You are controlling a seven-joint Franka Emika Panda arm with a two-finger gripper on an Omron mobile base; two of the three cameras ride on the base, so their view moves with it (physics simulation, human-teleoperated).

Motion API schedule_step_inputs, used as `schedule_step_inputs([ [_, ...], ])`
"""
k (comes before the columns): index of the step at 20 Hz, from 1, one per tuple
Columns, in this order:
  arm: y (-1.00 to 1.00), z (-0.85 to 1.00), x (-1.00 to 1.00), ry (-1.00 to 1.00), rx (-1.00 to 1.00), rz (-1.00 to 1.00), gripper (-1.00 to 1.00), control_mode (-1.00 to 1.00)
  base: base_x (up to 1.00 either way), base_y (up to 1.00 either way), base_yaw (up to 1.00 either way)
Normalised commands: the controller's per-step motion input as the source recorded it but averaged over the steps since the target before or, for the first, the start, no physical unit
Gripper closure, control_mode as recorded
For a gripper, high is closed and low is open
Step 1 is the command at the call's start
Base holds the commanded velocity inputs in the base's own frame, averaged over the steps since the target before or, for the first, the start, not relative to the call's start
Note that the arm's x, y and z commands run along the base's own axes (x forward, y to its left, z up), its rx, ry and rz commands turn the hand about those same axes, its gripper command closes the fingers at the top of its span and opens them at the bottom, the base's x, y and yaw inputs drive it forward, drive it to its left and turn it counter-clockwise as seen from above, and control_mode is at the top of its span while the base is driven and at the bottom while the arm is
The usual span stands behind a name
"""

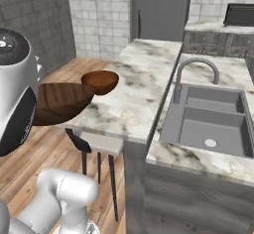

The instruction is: Pick up the bowls from the cabinet and place each bowl in front of a stool on the dining counter.

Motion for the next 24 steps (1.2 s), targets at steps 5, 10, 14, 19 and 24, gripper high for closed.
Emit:
schedule_step_inputs([
  [5,0.0,0.0,0.0,0.0,0.0,0.0,1.0,1.0,0.86,1.0,-0.06],
  [10,0.0,0.0,0.0,0.0,0.0,0.0,1.0,1.0,0.99,1.0,-0.16],
  [14,0.0,0.0,0.0,0.0,0.0,0.0,1.0,1.0,0.61,1.0,-0.32],
  [19,0.0,0.0,0.0,0.0,0.0,0.0,1.0,1.0,0.03,1.0,-0.48],
  [24,0.0,0.0,0.0,0.0,0.0,0.0,1.0,1.0,0.02,1.0,-0.59],
])
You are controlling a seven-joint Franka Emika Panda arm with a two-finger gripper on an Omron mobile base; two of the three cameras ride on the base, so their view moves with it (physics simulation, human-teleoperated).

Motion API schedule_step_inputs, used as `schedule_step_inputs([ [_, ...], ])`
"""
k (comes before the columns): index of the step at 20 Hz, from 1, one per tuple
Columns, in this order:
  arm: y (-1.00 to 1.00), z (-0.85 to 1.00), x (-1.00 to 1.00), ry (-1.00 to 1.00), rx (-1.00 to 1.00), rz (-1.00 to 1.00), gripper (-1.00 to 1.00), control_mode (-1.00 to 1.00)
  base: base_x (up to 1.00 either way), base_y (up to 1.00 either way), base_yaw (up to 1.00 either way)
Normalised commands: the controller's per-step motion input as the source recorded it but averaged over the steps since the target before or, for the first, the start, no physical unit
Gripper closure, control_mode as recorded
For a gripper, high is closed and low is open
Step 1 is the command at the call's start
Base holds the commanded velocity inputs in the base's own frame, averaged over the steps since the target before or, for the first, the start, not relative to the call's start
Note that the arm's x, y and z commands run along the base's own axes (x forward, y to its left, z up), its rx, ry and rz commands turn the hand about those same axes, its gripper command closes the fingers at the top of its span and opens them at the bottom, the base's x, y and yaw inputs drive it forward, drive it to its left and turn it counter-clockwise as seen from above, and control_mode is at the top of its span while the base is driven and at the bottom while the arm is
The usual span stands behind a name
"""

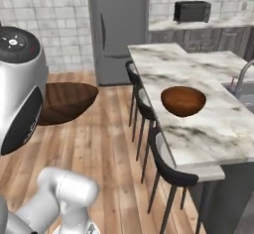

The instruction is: Pick up the bowls from the cabinet and place each bowl in front of a stool on the dining counter.

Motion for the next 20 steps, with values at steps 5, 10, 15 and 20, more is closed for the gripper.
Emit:
schedule_step_inputs([
  [5,0.0,0.0,0.0,0.0,0.0,0.0,1.0,1.0,0.23,1.0,-0.58],
  [10,0.0,0.0,0.0,0.0,0.0,0.0,1.0,1.0,0.67,0.93,-0.65],
  [15,0.0,0.0,0.0,0.0,0.0,0.0,1.0,1.0,0.81,0.77,-0.72],
  [20,0.0,0.0,0.0,0.0,0.0,0.0,1.0,1.0,0.76,0.72,-0.74],
])
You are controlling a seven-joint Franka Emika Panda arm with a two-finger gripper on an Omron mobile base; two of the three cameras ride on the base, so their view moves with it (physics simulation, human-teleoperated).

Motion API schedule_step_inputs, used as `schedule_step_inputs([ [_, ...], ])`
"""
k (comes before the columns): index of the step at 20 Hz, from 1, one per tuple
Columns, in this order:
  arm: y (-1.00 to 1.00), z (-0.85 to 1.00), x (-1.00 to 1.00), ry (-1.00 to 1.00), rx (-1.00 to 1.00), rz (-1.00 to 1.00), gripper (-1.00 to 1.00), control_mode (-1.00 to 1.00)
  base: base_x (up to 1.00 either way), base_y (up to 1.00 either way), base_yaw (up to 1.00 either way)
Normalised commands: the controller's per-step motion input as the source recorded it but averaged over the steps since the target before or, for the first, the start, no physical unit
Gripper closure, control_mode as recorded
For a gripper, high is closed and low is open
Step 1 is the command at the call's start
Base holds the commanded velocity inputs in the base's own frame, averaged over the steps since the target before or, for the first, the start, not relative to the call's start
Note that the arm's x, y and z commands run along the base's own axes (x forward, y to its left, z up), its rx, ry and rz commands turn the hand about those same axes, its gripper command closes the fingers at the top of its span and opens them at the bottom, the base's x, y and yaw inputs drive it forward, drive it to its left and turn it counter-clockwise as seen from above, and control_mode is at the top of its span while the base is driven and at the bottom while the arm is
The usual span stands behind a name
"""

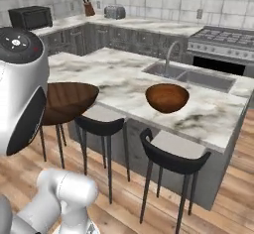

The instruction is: Pick up the bowls from the cabinet and place each bowl in front of a stool on the dining counter.

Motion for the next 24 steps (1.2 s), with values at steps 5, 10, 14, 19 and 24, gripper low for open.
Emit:
schedule_step_inputs([
  [5,0.0,0.0,0.0,0.0,0.0,0.0,1.0,1.0,0.65,0.67,-0.77],
  [10,0.0,0.0,0.0,0.0,0.0,0.0,1.0,1.0,0.59,0.82,-0.71],
  [14,0.0,0.0,0.0,0.0,0.0,0.0,1.0,1.0,0.61,1.0,-0.5],
  [19,0.0,0.0,0.0,0.0,0.0,0.0,1.0,1.0,0.35,0.96,-0.21],
  [24,0.0,-0.19,0.24,0.01,0.0,0.05,1.0,-1.0,0.15,0.19,0.03],
])
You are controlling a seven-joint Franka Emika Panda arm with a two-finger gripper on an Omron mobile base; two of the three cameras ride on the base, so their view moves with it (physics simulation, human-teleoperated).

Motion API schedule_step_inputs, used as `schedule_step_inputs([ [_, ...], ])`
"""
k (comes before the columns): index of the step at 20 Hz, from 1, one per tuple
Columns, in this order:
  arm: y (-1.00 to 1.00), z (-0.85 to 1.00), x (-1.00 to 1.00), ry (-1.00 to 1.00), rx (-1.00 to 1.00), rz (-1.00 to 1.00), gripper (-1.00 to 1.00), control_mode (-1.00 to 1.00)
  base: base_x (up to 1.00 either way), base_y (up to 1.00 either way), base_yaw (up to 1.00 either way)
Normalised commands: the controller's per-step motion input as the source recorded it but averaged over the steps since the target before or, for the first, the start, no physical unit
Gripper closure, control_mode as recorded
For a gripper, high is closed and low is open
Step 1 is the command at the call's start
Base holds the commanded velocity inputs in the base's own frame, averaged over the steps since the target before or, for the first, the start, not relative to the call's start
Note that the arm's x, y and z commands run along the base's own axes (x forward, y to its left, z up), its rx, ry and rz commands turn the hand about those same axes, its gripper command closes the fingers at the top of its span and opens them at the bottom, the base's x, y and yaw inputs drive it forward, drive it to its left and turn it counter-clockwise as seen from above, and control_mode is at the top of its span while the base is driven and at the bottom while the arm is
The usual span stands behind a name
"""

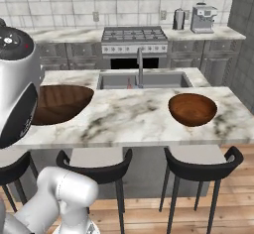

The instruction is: Pick up the bowls from the cabinet and place each bowl in front of a stool on the dining counter.

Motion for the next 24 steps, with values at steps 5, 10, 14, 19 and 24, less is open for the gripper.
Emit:
schedule_step_inputs([
  [5,-0.04,-0.66,0.99,0.0,0.0,0.13,1.0,-1.0,0.0,0.0,0.0],
  [10,-0.13,-0.71,1.0,0.0,0.01,0.11,1.0,-1.0,0.0,0.0,0.0],
  [14,0.0,-0.68,1.0,0.0,0.0,0.03,1.0,-1.0,0.0,0.0,0.0],
  [19,0.04,-0.58,1.0,0.0,0.0,0.0,1.0,-1.0,0.0,0.0,0.0],
  [24,0.0,-0.6,0.93,-0.01,0.0,0.0,1.0,-1.0,0.0,0.0,0.0],
])
